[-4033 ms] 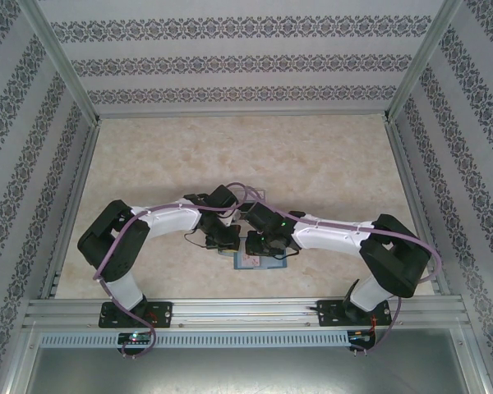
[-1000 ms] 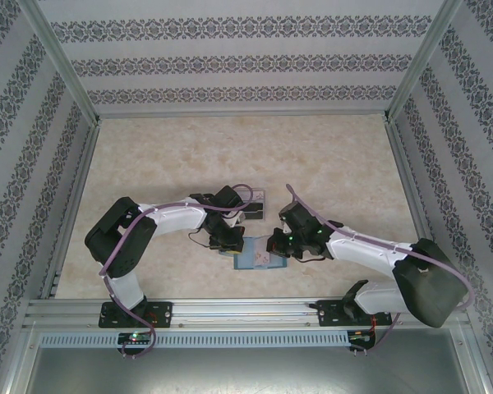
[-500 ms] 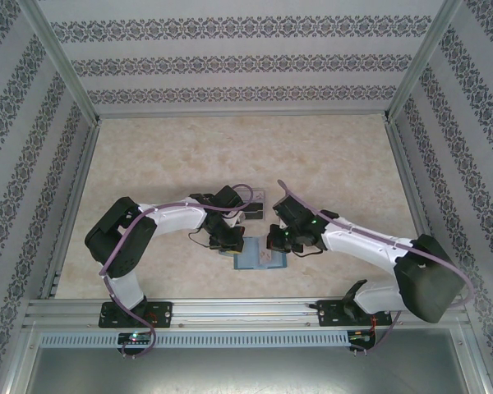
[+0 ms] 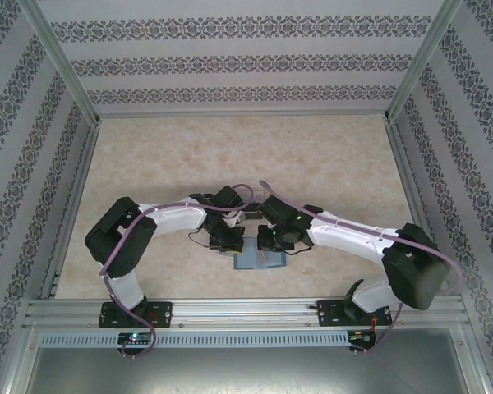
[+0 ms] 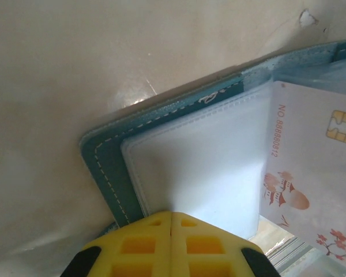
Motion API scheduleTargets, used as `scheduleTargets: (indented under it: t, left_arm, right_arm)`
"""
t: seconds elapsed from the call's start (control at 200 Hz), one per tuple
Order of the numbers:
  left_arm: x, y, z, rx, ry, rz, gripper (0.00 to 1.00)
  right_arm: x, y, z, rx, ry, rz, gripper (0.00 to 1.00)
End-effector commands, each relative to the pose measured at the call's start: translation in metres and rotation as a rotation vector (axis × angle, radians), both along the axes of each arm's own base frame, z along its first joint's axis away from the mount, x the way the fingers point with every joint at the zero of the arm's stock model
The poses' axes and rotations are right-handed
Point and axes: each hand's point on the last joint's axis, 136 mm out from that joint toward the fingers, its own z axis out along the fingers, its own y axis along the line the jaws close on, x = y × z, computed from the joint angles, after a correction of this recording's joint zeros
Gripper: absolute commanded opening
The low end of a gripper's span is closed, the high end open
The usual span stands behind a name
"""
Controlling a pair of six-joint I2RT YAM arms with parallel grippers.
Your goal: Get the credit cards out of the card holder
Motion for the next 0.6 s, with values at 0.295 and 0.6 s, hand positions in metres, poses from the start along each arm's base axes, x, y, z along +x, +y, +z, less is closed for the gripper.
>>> scheduleTargets:
  t: [0.295, 0.6]
  left_arm:
    - [-0.014, 0.017, -0.018, 0.097, 0.031, -0.016, 0.00]
    - [-0.009, 0.016, -0.008, 0.088, 0.003, -0.008, 0.00]
  right_arm:
    - [-0.010, 0.000, -0.002, -0.013, 0.029, -0.025, 0.15]
    - [-0.009, -0.003, 0.001, -0.023, 0.017, -0.026, 0.09]
